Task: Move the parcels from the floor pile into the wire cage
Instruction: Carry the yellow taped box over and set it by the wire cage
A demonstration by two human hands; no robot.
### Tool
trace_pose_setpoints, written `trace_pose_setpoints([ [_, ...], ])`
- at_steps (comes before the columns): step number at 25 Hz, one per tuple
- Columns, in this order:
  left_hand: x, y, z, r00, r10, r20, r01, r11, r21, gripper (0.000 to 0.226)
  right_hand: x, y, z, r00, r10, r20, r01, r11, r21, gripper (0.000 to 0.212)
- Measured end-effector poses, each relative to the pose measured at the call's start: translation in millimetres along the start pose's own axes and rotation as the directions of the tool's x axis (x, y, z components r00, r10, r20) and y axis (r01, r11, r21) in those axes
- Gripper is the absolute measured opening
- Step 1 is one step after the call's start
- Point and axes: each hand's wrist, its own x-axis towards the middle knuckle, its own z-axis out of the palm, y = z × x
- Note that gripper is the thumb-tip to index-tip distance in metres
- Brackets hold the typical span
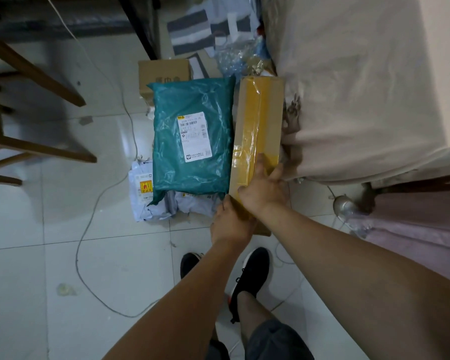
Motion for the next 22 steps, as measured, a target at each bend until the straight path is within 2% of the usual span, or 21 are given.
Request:
trace_pose_setpoints([
  [4, 3, -8, 0, 0.996, 0.089, -0.028, -0.092, 0.985, -0.145, 0.067, 3, -12, 20, 0.997, 0.037, -0.073, -0.036, 0.999, 0.01, 0.106],
  [7, 0, -5, -9, 1.0, 0.0, -0.012, -0.004, 0.937, -0.349, 0.026, 5, -15, 29, 0.993, 0.056, -0.105, -0.058, 0.998, -0.013, 0.121],
  [9, 4, -7, -14, 0.998, -0.058, 0.02, 0.061, 0.904, -0.423, 0.025, 7, -14, 35, 0.988, 0.066, -0.14, -0.068, 0.998, -0.008, 0.127],
  [13, 12, -13, -14, 0.993, -0.045, 0.111, 0.093, 0.875, -0.476, 0.036, 9, -12, 42, 0.97, 0.134, -0.204, -0.139, 0.99, -0.012, 0.138],
  [16, 15, -15, -10, 0.986, -0.026, 0.163, 0.105, 0.859, -0.5, 0.046, 8, -8, 42, 0.955, 0.146, -0.258, -0.159, 0.987, -0.029, 0.137],
  [20, 14, -22, -11, 0.98, 0.02, 0.198, 0.075, 0.883, -0.464, 0.065, 3, -3, 32, 0.948, 0.122, -0.296, -0.133, 0.991, -0.018, 0.134],
  [22, 10, -22, -15, 0.975, 0.036, 0.217, 0.059, 0.907, -0.417, 0.062, -1, 1, 21, 0.945, 0.075, -0.317, -0.088, 0.996, -0.028, 0.134],
])
